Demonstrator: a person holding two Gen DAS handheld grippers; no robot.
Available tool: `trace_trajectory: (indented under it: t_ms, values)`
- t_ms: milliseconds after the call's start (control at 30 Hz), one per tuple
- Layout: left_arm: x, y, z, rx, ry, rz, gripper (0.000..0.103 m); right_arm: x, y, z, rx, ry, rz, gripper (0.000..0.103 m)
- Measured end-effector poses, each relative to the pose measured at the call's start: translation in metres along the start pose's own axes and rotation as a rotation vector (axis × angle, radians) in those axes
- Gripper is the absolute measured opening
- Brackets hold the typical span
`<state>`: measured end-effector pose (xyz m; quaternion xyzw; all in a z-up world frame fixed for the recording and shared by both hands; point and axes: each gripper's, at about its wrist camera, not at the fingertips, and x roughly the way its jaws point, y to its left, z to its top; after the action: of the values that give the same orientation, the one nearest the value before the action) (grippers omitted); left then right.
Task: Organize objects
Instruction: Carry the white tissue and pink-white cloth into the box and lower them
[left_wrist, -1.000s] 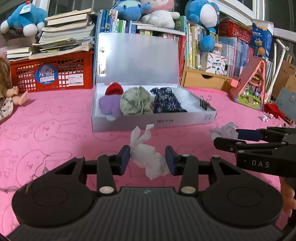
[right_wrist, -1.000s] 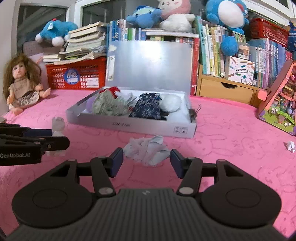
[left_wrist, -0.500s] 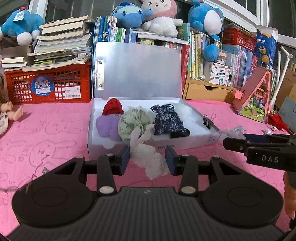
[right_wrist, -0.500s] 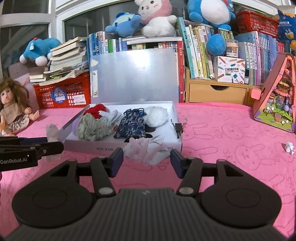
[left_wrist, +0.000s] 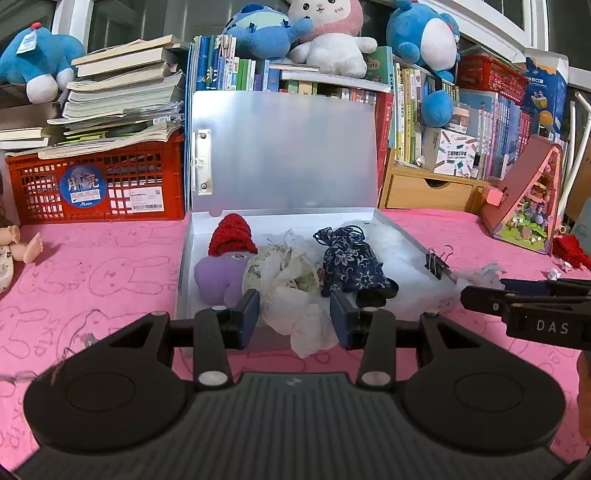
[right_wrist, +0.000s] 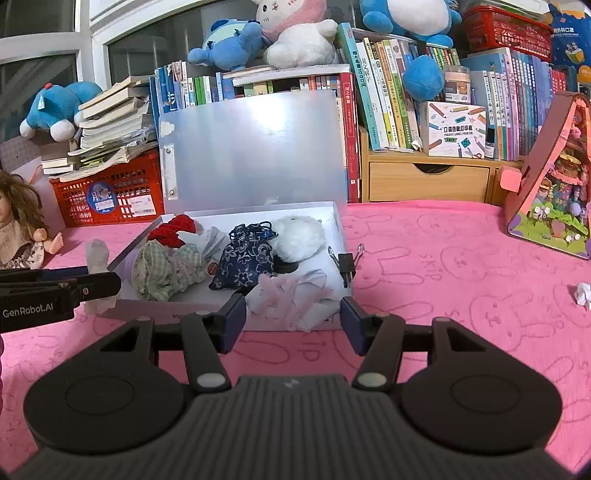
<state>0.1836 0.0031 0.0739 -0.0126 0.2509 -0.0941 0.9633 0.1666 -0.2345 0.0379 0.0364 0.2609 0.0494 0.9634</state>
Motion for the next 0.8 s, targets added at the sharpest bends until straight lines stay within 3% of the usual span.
trace_trajectory:
  t_ms: [800]
  values:
    - [0.018,0.002,-0.003,-0.003,0.027,0.011,0.048,0.011,-0.002,0.002,-0.009,0.010,-0.007,0.060]
